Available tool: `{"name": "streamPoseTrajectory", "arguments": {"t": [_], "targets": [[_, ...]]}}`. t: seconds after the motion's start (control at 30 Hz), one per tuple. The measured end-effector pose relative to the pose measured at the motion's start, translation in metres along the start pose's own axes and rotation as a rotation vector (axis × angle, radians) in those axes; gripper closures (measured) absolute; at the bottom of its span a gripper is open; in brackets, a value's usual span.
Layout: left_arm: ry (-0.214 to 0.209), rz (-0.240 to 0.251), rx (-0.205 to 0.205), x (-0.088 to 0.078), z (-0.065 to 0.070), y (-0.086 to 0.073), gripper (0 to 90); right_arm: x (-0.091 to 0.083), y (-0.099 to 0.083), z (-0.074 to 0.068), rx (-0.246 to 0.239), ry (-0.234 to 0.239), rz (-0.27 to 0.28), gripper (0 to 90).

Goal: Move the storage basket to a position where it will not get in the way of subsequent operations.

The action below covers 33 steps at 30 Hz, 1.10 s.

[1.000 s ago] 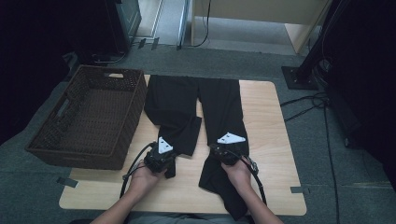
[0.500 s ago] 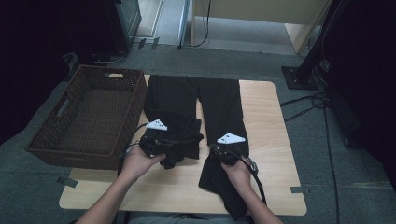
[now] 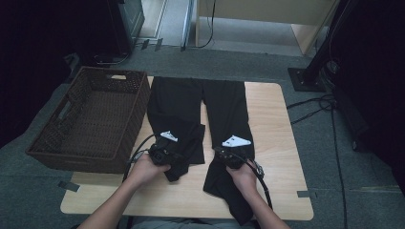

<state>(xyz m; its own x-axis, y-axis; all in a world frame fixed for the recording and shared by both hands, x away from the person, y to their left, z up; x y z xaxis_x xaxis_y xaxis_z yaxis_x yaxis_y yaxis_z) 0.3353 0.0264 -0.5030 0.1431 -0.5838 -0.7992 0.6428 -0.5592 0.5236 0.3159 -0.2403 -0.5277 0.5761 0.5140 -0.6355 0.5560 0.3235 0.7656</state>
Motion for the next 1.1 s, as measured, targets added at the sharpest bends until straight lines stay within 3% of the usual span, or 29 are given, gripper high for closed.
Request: {"name": "streamPoseTrajectory", "arguments": {"t": [0.07,0.23,0.3,0.4,0.53,0.63,0.77,0.83,1.1], "targets": [[-0.008,0.023,0.004,-0.003,0.003,-0.003,82.6,0.0,0.0,0.0,0.0,0.0,0.0,87.5],[-0.018,0.101,-0.019,-0.021,0.007,0.007,68.3,0.0,0.0,-0.001,0.0,-0.004,0.002,87.5],[-0.013,0.145,-0.01,-0.029,0.013,0.016,68.3,0.0,0.0,-0.001,-0.001,-0.005,0.002,87.5],[-0.036,0.185,-0.003,-0.032,0.022,0.029,73.3,0.0,0.0,-0.001,-0.001,-0.004,0.002,87.5],[-0.019,0.131,0.018,-0.009,0.03,0.039,81.7,0.0,0.0,-0.001,0.0,-0.004,0.003,87.5],[-0.002,0.079,0.002,0.012,0.03,0.041,83.2,0.0,0.0,0.0,-0.001,-0.002,0.001,87.5],[0.037,0.018,0.022,0.033,0.031,0.038,84.0,0.0,0.0,0.0,0.0,-0.004,0.001,87.5],[0.038,-0.002,0.03,0.038,0.032,0.035,84.6,0.0,0.0,0.0,-0.002,-0.004,0.0,87.5],[-0.018,0.014,0.04,0.037,0.047,0.017,86.4,0.0,0.0,0.0,-0.003,-0.007,0.001,87.5]]}}
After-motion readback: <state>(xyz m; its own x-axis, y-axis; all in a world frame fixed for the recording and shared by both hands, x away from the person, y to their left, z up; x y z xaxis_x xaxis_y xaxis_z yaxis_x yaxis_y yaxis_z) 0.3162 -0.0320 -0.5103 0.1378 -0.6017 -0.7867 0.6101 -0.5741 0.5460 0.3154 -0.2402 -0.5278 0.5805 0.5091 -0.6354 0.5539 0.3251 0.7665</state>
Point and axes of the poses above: each handheld gripper's, and its own axes: x roughly forward along the jaws, y roughly out of its top, z roughly to its right, the point moved 1 cm from there along x, roughly forward along the jaws, and after that the axes turned 2 degrees about y, right-handed, at the moved point
